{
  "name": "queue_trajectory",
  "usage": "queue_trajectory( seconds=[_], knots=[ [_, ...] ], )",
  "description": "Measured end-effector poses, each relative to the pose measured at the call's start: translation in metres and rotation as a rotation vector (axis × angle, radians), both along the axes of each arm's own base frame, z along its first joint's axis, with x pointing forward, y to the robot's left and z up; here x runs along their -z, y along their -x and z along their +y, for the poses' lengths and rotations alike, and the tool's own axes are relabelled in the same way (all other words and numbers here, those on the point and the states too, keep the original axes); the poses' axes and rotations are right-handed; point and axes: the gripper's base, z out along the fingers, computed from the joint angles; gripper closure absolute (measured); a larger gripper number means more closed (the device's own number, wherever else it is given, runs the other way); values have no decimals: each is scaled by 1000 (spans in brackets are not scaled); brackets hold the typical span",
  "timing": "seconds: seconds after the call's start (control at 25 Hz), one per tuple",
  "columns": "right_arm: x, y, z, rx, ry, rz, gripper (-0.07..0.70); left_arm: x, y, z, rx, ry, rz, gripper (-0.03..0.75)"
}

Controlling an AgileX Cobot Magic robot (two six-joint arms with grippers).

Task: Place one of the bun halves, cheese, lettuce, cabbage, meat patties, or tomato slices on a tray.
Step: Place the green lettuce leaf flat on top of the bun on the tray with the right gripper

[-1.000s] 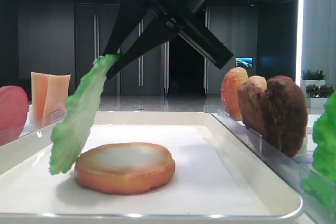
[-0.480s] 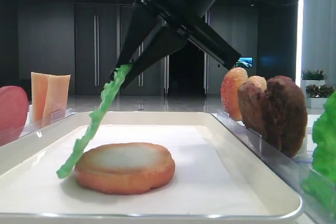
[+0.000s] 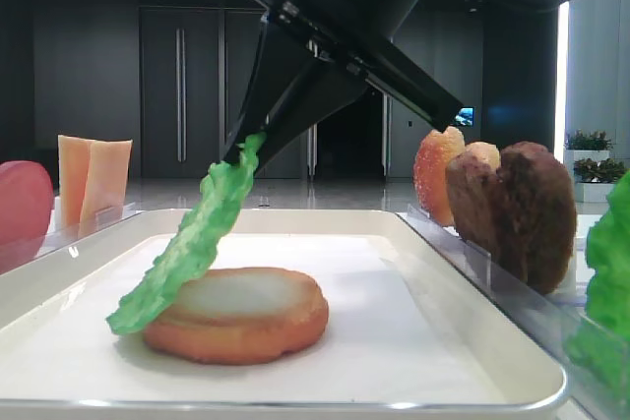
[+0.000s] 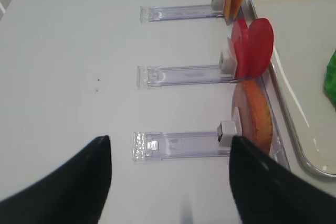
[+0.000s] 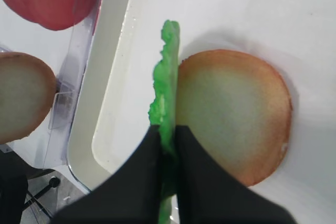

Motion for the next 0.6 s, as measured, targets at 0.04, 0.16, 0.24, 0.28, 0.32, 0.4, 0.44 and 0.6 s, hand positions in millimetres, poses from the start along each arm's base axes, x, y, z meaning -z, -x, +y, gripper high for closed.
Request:
queue_trajectory(
  seconds=[0.04, 0.16, 0.24, 0.28, 0.32, 0.4, 0.44, 0.6],
  knots=[
    [0, 0, 0, -4, 4, -4, 575, 0, 0, 0, 0, 0, 0, 181],
    [1, 0, -1, -12, 17, -13, 575, 0, 0, 0, 0, 0, 0, 181],
    [2, -1, -1, -6, 22, -9, 575, 0, 0, 0, 0, 0, 0, 181],
    [3, -1, -1, -6, 26, -6, 575, 0, 0, 0, 0, 0, 0, 181],
    [5, -1, -1, -5, 30, -2, 575, 0, 0, 0, 0, 0, 0, 181],
    [8, -2, -1, -5, 37, 4, 575, 0, 0, 0, 0, 0, 0, 181],
    [8, -2, -1, -5, 37, 4, 575, 0, 0, 0, 0, 0, 0, 181],
    [8, -2, -1, -5, 39, 3, 545, 0, 0, 0, 0, 0, 0, 181]
  ],
)
